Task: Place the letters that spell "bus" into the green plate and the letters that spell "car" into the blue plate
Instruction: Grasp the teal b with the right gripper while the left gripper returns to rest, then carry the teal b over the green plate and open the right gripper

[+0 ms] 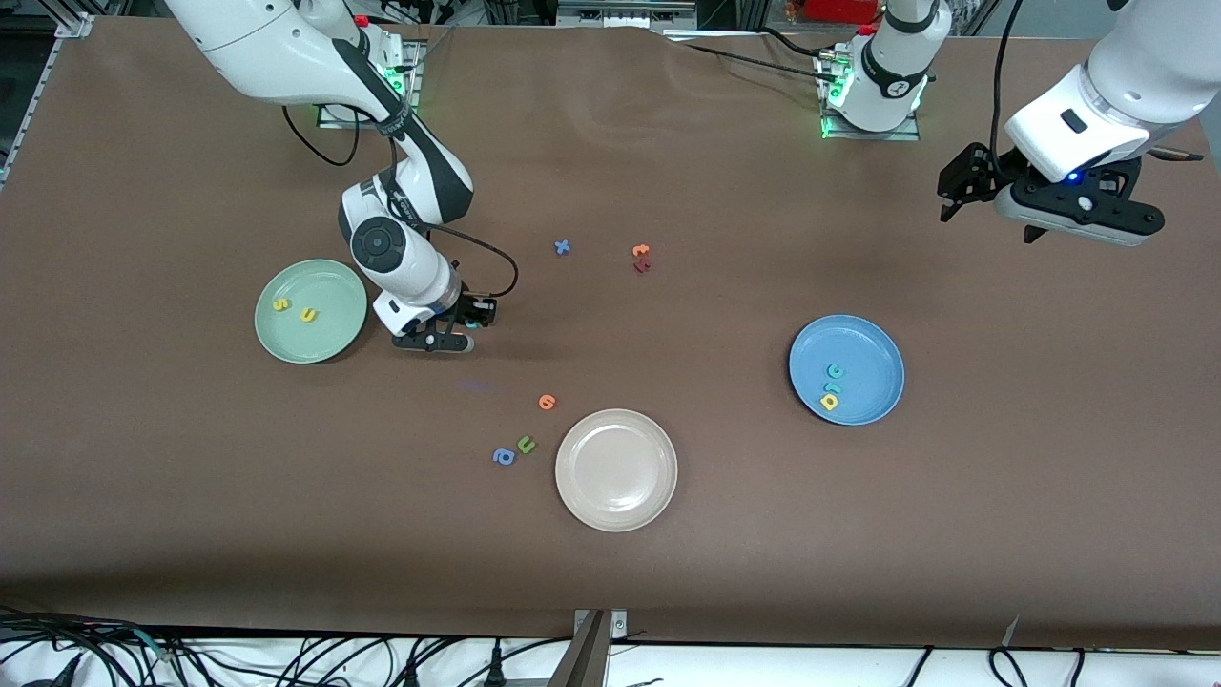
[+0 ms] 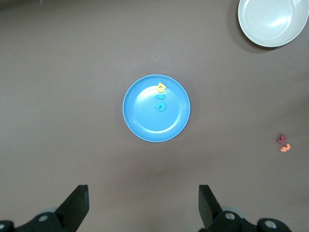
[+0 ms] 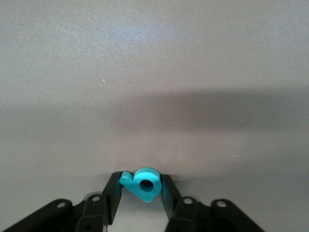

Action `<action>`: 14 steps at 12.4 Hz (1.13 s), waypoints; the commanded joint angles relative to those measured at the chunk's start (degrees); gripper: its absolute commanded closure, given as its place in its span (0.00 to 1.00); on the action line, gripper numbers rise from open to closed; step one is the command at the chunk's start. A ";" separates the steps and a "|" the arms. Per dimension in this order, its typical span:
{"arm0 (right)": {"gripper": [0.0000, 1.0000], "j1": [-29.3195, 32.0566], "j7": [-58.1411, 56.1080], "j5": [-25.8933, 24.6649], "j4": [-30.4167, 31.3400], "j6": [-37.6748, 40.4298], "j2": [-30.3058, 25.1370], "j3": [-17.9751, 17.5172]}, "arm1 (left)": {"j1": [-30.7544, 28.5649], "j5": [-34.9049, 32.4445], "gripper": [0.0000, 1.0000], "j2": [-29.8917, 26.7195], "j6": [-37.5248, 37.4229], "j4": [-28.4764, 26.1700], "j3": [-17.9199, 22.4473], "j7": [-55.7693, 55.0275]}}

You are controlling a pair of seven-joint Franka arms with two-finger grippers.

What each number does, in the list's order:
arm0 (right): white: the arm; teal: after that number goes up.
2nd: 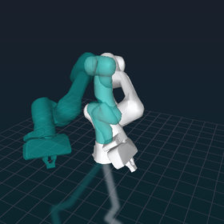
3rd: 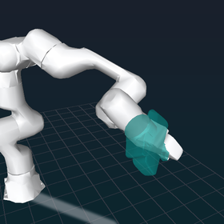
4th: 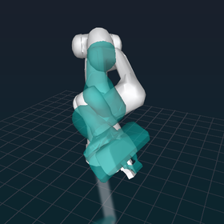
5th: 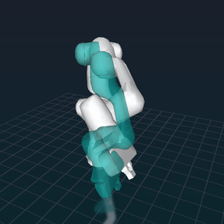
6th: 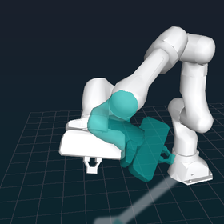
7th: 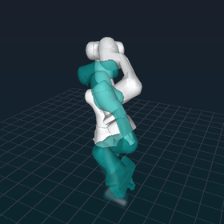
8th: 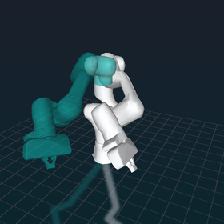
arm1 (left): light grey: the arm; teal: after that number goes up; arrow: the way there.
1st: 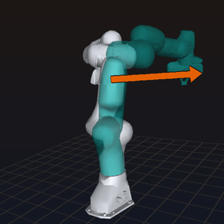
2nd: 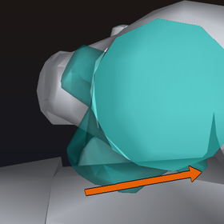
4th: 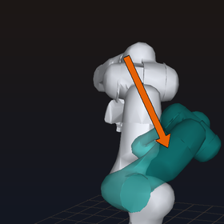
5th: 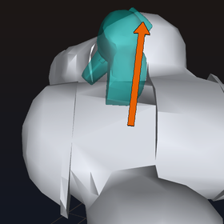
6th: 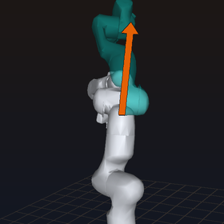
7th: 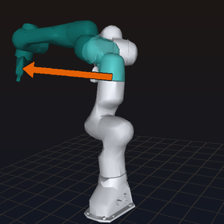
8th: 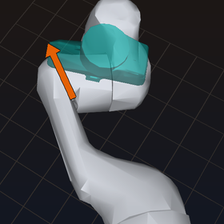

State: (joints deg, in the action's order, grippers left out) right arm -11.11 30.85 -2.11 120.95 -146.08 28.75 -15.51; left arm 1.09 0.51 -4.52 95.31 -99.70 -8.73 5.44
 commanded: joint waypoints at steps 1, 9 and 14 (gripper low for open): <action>0.84 0.21 -0.44 -0.53 -4.82 12.96 -3.69 0.92 | 0.58 1.08 0.00 1.00 0.66 0.29 1.78 0.36; 0.84 0.30 -9.81 -0.35 -11.53 35.59 -10.73 11.63 | 0.40 0.72 0.00 2.05 -1.80 2.49 1.78 0.45; 0.83 0.39 -27.91 0.52 -5.49 29.22 -9.77 23.23 | 0.49 0.72 0.00 2.05 -1.80 2.58 1.70 0.45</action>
State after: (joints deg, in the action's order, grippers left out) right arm -10.51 8.07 -2.09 111.61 -112.60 19.03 5.29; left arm 1.11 0.51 -3.27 94.87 -98.97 -7.45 5.44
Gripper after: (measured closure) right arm 0.617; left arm 0.000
